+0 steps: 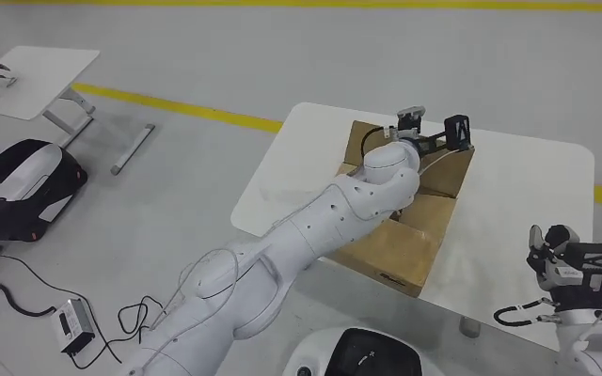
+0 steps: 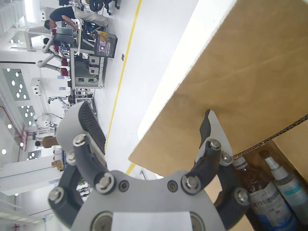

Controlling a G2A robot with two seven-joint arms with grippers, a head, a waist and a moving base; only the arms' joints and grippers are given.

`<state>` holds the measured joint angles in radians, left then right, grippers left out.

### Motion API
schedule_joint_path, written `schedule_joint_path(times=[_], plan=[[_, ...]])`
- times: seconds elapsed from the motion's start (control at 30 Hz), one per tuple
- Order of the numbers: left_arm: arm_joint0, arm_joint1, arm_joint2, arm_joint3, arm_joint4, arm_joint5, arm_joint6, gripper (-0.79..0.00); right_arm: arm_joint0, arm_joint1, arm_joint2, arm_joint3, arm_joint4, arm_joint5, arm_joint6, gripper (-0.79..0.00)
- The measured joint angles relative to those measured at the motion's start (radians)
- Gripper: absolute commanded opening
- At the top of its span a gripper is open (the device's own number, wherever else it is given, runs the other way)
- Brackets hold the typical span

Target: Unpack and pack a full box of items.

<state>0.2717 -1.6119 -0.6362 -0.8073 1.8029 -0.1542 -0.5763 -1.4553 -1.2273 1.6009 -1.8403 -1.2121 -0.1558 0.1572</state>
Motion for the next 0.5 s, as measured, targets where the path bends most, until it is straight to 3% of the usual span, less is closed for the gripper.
schedule_joint_path(times=[0.27, 0.5], plan=[[-0.038, -0.057, 0.038, 0.141, -0.011, -0.016, 0.022, 0.000, 0.018, 0.001, -0.007, 0.007, 0.001, -0.007, 0.013, -0.502], [-0.057, -0.085, 0.037, 0.200, -0.021, -0.024, 0.056, 0.000, 0.038, 0.001, -0.021, 0.023, 0.000, -0.013, 0.016, -0.480]])
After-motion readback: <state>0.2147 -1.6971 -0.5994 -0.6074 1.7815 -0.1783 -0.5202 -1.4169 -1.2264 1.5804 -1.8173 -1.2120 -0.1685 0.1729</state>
